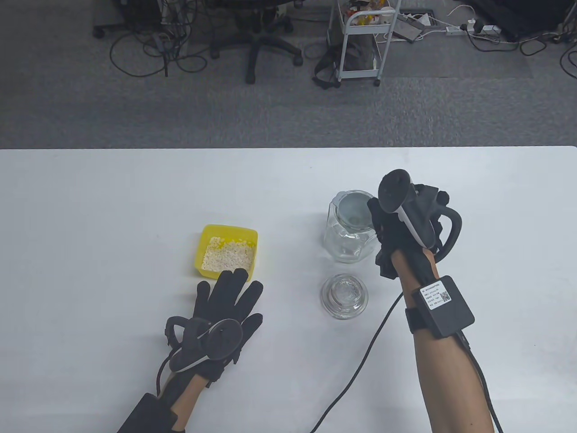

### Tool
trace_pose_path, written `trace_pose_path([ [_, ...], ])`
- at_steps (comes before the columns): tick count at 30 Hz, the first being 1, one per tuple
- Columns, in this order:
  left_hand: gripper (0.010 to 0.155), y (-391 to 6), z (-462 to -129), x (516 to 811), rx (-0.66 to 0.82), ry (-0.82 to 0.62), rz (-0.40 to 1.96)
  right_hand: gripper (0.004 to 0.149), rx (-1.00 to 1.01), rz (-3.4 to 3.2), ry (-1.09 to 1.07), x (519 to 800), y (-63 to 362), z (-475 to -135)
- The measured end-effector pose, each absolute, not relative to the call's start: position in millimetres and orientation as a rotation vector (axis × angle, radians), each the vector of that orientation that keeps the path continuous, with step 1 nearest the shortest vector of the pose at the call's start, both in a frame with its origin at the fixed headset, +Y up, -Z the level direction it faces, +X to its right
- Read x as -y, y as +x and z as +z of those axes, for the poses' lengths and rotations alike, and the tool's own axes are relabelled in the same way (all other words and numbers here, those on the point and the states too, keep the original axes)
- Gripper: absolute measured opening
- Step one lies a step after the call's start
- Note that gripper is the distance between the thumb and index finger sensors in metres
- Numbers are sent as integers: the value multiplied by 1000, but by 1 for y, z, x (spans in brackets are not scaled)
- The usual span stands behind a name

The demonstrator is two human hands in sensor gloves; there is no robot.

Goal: Transfer rice through funnel into glass jar

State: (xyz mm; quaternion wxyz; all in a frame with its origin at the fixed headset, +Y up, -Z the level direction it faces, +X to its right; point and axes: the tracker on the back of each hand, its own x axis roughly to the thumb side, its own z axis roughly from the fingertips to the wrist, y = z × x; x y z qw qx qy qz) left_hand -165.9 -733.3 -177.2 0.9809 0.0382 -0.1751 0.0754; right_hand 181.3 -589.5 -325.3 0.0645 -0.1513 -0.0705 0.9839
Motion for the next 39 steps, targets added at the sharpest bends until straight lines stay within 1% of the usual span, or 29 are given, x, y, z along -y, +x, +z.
trace_pose_path([
  [5, 68, -167, -177, 732, 348, 84, 155, 70, 268, 2928, -400, 591, 197, -301],
  [10, 69, -169, -176, 732, 340, 94, 162, 74, 301, 2873, -348, 605, 215, -273],
  [16, 69, -171, -176, 731, 347, 94, 179, 77, 312, 2835, -289, 642, 233, -240],
  [18, 69, -171, -176, 731, 347, 103, 180, 77, 375, 2803, -274, 662, 238, -230],
  [24, 72, -173, -176, 731, 341, 126, 190, 80, 339, 2806, -253, 706, 245, -217],
  [27, 72, -174, -177, 732, 341, 118, 196, 83, 303, 2832, -286, 718, 249, -219],
  [29, 71, -173, -177, 733, 343, 121, 194, 84, 237, 2880, -291, 724, 248, -219],
  [32, 70, -172, -177, 733, 333, 144, 176, 85, 181, 2907, -291, 726, 247, -217],
  [34, 69, -174, -175, 730, 291, 205, 166, 86, 133, 2909, -295, 727, 246, -216],
  [35, 66, -176, -174, 726, 248, 268, 150, 86, 113, 2913, -292, 727, 246, -216],
  [37, 61, -185, -173, 718, 173, 344, 134, 87, 71, 2925, -292, 729, 246, -216],
  [39, 61, -198, -174, 713, 89, 375, 156, 87, 27, 2927, -288, 730, 246, -215],
])
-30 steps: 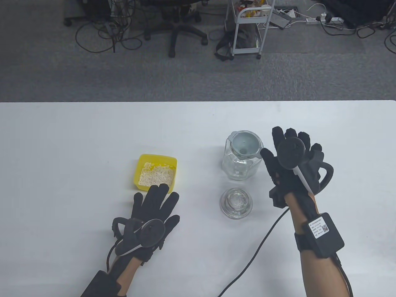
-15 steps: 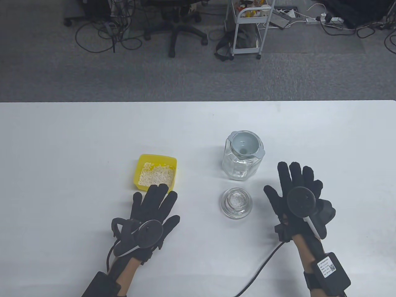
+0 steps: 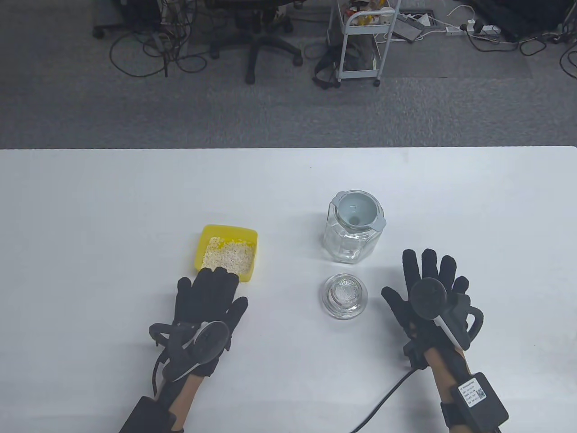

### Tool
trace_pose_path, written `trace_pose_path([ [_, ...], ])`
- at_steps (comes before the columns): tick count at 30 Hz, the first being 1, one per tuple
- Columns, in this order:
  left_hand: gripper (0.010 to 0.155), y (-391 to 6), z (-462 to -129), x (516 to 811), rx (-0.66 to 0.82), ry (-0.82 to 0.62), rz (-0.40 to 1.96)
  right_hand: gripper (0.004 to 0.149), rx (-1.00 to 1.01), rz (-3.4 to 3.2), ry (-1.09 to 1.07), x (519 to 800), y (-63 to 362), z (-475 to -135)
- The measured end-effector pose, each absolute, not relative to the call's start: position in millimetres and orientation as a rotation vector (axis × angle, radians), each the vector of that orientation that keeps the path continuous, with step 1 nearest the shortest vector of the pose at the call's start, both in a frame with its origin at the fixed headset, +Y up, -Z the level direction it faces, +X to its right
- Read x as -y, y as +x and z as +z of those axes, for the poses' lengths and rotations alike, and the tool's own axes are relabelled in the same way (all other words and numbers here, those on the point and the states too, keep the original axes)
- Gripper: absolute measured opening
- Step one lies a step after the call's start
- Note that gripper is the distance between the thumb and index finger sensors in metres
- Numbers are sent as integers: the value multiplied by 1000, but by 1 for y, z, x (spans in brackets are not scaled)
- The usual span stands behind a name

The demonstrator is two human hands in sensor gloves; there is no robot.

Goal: Transfer rice through funnel into glass jar

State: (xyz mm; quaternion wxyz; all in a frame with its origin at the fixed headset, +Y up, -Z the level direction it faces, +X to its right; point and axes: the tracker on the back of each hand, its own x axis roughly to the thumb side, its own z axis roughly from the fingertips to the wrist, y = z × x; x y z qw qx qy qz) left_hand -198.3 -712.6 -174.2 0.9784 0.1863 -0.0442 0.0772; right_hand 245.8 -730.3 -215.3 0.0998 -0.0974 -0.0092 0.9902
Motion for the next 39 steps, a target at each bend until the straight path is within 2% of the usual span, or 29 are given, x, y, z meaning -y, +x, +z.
trace_pose_path([
  [4, 63, -224, -188, 713, -93, 349, 193, 90, -94, 2937, -282, 732, 245, -216],
  [7, 66, -225, -205, 714, -147, 289, 94, 92, -148, 2945, -284, 735, 245, -218],
  [11, 76, -233, -243, 721, -327, 28, 139, 92, -172, 2927, -298, 737, 249, -219],
  [14, 77, -242, -269, 727, -433, -127, 138, 93, -179, 2924, -298, 739, 250, -219],
  [18, 77, -252, -289, 741, -549, -323, 363, 93, -186, 2920, -287, 739, 250, -220],
  [20, 71, -255, -294, 748, -627, -390, 396, 93, -189, 2923, -277, 739, 249, -220],
  [24, 63, -258, -305, 754, -674, -430, 449, 93, -193, 2928, -265, 740, 249, -220],
  [28, 59, -259, -312, 759, -634, -524, 529, 92, -193, 2932, -263, 740, 248, -221],
  [35, 61, -262, -305, 759, -605, -564, 702, 93, -176, 2946, -253, 740, 246, -222],
  [39, 70, -271, -297, 754, -549, -612, 905, 93, -167, 2942, -263, 740, 246, -222],
])
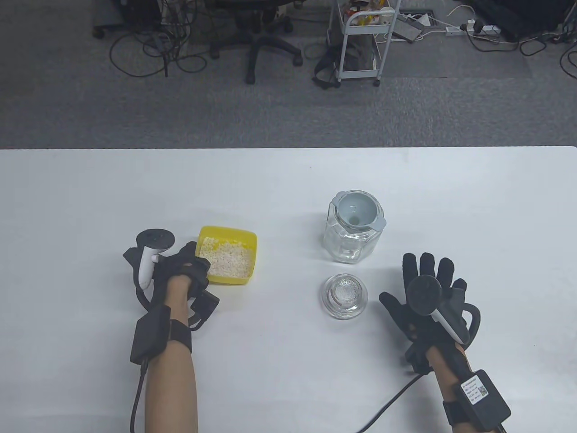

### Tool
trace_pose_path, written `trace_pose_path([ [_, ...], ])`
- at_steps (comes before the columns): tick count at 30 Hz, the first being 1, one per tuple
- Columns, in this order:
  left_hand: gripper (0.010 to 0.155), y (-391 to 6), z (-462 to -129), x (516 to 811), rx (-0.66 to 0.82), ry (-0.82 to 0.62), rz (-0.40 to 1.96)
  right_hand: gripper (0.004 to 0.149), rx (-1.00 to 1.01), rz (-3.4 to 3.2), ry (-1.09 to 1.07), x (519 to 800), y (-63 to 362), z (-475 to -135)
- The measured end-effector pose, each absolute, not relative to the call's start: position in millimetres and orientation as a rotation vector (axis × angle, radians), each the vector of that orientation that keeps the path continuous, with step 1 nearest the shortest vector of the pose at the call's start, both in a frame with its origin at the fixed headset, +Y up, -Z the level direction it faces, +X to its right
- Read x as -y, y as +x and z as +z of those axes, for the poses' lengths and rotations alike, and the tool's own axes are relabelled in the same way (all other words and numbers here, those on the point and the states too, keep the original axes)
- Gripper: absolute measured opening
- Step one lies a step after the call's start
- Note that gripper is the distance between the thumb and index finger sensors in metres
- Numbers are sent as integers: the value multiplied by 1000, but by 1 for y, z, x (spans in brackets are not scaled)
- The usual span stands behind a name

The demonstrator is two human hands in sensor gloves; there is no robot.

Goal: Transfer rice through funnel into glass jar

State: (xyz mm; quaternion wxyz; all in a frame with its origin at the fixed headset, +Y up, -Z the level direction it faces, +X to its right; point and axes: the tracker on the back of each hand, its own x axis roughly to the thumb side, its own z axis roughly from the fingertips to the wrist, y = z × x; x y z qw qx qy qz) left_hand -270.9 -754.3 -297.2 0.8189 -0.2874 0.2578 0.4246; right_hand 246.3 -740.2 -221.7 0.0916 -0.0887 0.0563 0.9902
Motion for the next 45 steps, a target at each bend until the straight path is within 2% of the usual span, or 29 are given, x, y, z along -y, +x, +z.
trace_pose_path([
  [3, 73, -275, -292, 746, -478, -550, 1087, 93, -159, 2933, -265, 740, 246, -222],
  [10, 94, -264, -292, 716, -291, -431, 1313, 93, -169, 2935, -271, 739, 246, -222],
  [16, 95, -240, -296, 695, -157, -417, 1418, 93, -175, 2925, -279, 740, 248, -222],
  [22, 98, -212, -297, 680, -169, -431, 1333, 94, -182, 2923, -276, 739, 248, -222],
  [36, 99, -137, -307, 622, -76, -213, 1198, 93, -201, 2917, -278, 739, 250, -223],
  [42, 99, -104, -312, 611, -66, -182, 1111, 93, -223, 2917, -283, 739, 250, -223],
  [45, 99, -89, -314, 606, -67, -111, 996, 93, -209, 2909, -271, 738, 250, -223],
])
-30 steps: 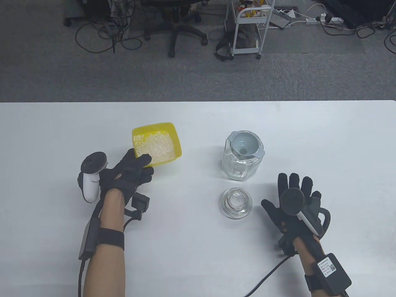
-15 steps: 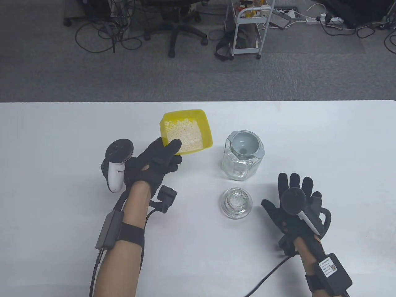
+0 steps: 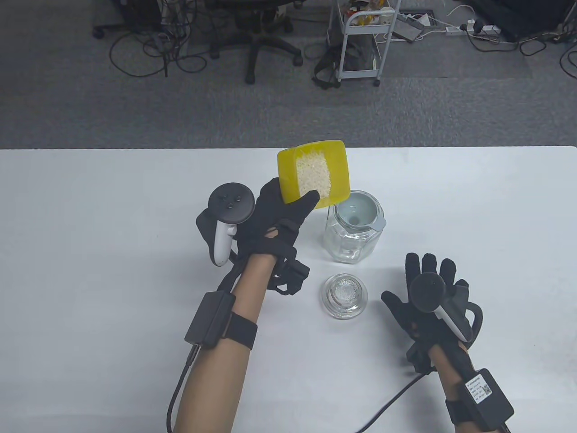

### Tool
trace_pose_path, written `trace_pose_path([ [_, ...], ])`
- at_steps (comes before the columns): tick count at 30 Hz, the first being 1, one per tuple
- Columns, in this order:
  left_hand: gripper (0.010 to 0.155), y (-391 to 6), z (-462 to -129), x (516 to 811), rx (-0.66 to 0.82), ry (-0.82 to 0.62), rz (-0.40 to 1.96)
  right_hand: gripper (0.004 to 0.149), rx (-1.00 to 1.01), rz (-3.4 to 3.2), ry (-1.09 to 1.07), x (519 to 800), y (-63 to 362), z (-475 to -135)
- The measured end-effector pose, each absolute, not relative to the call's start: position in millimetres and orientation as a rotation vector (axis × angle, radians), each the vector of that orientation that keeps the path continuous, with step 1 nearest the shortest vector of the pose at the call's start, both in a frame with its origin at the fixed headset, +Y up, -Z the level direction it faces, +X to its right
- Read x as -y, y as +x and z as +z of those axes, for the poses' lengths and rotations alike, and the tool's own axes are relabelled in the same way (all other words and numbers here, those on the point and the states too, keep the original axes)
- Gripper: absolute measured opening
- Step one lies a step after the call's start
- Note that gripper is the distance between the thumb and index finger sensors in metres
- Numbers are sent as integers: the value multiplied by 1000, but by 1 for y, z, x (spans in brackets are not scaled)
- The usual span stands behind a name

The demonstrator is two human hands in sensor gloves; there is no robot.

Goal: Transfer rice through funnel into glass jar

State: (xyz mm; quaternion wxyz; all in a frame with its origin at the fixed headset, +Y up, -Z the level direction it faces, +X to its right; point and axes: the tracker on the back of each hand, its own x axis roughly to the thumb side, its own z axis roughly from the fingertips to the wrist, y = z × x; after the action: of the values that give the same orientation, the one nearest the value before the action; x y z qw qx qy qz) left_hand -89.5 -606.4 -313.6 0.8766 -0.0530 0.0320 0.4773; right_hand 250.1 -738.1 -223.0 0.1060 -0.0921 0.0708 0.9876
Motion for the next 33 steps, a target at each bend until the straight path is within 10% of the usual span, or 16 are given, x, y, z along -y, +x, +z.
trace_pose_path([
  [33, 96, -42, -317, 614, -15, 143, 654, 93, -169, 3065, -295, 735, 241, -226],
])
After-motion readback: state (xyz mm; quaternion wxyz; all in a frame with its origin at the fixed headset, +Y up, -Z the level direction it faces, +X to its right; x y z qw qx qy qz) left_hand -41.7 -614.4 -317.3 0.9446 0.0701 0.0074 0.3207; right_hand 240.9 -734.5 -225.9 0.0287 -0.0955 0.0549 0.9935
